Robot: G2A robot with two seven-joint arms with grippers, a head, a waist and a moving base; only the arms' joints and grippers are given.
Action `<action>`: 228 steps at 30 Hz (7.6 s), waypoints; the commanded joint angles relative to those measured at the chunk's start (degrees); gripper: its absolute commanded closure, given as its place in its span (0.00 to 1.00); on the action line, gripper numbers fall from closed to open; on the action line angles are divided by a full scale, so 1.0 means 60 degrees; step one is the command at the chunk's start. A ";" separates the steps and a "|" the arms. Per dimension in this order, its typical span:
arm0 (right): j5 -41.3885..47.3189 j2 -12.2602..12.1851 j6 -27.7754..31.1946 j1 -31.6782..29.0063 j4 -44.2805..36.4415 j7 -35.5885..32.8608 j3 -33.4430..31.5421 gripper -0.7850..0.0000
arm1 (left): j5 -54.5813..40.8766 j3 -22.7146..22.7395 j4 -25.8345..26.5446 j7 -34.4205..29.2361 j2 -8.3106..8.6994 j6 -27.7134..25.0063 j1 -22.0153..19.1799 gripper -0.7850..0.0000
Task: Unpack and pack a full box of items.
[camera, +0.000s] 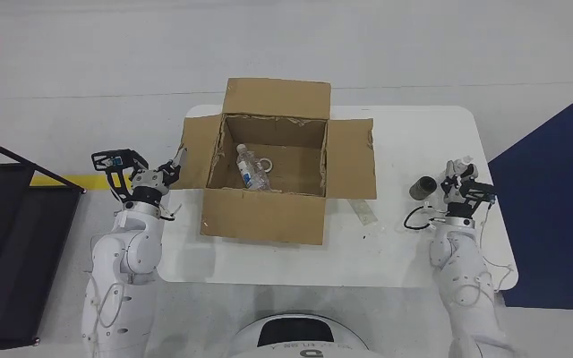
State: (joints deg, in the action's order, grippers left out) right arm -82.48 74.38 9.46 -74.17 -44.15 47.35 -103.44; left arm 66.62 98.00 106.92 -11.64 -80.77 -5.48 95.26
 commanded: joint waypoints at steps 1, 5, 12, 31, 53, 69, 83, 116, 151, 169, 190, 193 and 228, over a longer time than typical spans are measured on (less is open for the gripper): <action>-0.0082 -0.0046 0.0026 0.0048 0.0154 0.0086 -0.0035 1.00 | 0.0000 0.0000 0.0000 0.0000 0.0000 0.0000 0.0000 0.00; -0.0189 -0.0133 0.0135 0.0136 0.0393 0.0126 -0.0077 0.95 | 0.0000 0.0000 0.0000 0.0000 0.0000 0.0000 0.0000 0.00; -0.0022 -0.0187 0.0081 -0.0028 0.0027 0.0260 -0.0101 1.00 | 0.0000 0.0000 0.0000 0.0000 0.0000 0.0000 0.0000 0.00; -0.1279 -0.0167 -0.2103 -0.2332 -0.3719 -0.2387 0.0124 1.00 | 0.0000 0.0000 0.0000 0.0000 0.0000 0.0000 0.0000 0.00; -0.1429 -0.0100 -0.2493 -0.2222 -0.5327 -0.8014 0.0637 0.73 | 0.0000 0.0000 0.0000 0.0000 0.0000 0.0000 0.0000 0.00; -0.0405 -0.0084 -0.2074 -0.2450 -0.6186 -0.9118 0.0453 0.04 | 0.0000 0.0000 0.0000 0.0000 0.0000 0.0000 0.0000 0.00; 0.1545 -0.0052 -0.1971 -0.2722 -0.7465 -0.9504 -0.0183 0.00 | 0.0000 0.0000 0.0000 0.0000 0.0000 0.0000 0.0000 0.00; 0.4044 -0.0078 0.1673 -0.3221 -1.1563 -1.1645 0.1282 0.00 | 0.0000 0.0000 0.0000 0.0000 0.0000 0.0000 0.0000 0.00; 0.7252 0.0493 0.0882 0.4114 -0.6749 -1.7071 0.7543 0.00 | 0.0000 0.0000 0.0000 0.0000 0.0000 0.0000 0.0000 0.00; 0.7427 0.2413 -0.1045 0.6948 -0.1141 -1.6287 1.1696 0.00 | 0.0000 0.0000 0.0000 0.0000 0.0000 0.0000 0.0000 0.00; 0.7580 0.4005 -0.0973 0.7462 0.2480 -1.4479 1.2639 0.36 | 0.0000 0.0000 0.0000 0.0000 0.0000 0.0000 0.0000 0.00; 0.7624 0.4191 -0.0874 0.7561 0.2848 -1.4525 1.2675 0.48 | 0.0000 0.0000 0.0000 0.0000 0.0000 0.0000 0.0000 0.00; 0.6562 0.2373 0.5529 0.7142 0.1025 -1.1023 1.0497 1.00 | 0.0000 0.0000 0.0000 0.0000 0.0000 0.0000 0.0000 0.00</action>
State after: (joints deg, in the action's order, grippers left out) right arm -42.14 89.83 41.77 -30.07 -35.16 -19.98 -39.10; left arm 66.62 98.00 106.92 -11.64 -80.77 -5.48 95.26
